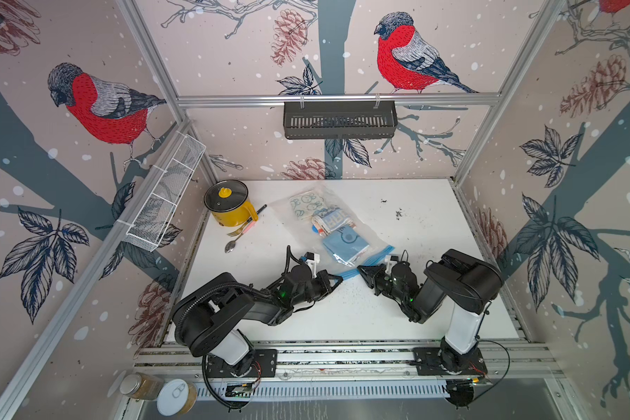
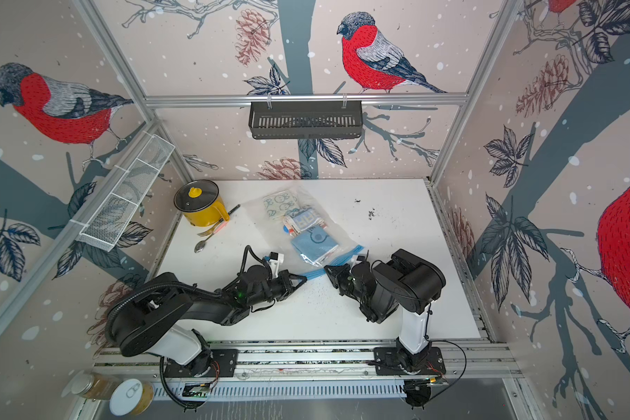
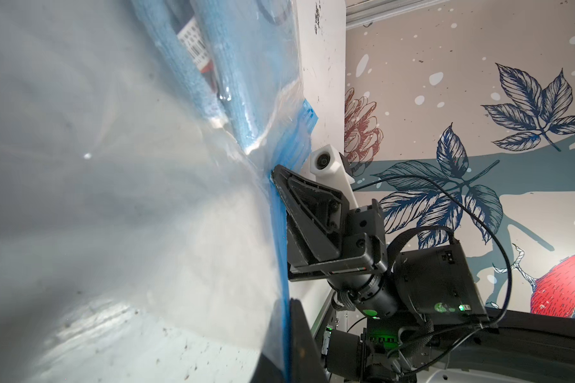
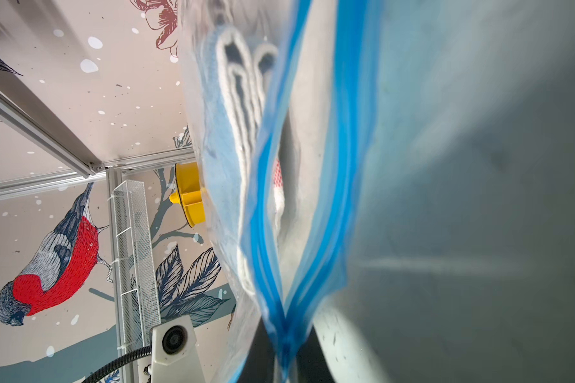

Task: Place the folded towel into the vacuum bag
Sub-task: Close the vacuum bag at the center of the board.

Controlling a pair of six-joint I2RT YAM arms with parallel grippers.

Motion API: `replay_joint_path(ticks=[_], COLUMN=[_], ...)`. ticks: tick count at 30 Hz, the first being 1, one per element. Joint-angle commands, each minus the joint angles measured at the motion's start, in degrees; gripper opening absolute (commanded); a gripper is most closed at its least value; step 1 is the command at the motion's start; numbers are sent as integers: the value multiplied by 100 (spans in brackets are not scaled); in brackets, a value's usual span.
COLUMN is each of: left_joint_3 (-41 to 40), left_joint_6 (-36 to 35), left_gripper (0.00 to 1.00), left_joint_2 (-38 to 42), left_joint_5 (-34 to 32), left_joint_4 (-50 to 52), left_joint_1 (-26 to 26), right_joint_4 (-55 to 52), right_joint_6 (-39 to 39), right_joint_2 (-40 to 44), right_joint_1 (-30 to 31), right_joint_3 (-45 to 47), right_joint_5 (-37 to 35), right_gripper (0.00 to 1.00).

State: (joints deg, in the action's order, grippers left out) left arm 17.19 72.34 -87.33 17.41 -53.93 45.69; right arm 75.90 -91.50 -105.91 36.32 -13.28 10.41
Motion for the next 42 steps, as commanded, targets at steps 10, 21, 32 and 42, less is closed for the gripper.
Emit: replay_joint_path(ticks=[10,21,32,42], left_joint_3=[-72,-312,-644,-811], left_joint_6=[-583,-962,-1226,-1423], left_gripper=[0,0,0,0], left_joint_2=[656,1239,1921,2452], left_joint_5=[248,597,726,723], left_joint_4=[786,1580,2403,3184], left_joint_1=[-134,-390,-636,-790], right_joint_4=[-1463,-1679,-2061,-2298], right_joint_6=[453,649,983,1213], right_joint_2=[276,420,728,867], right_joint_1=[-366,-649,-972,-1246], right_joint_3=[9,69,106,71], right_joint_5=[-1626,-1650,-1631,-1520], right_gripper=[0,0,0,0])
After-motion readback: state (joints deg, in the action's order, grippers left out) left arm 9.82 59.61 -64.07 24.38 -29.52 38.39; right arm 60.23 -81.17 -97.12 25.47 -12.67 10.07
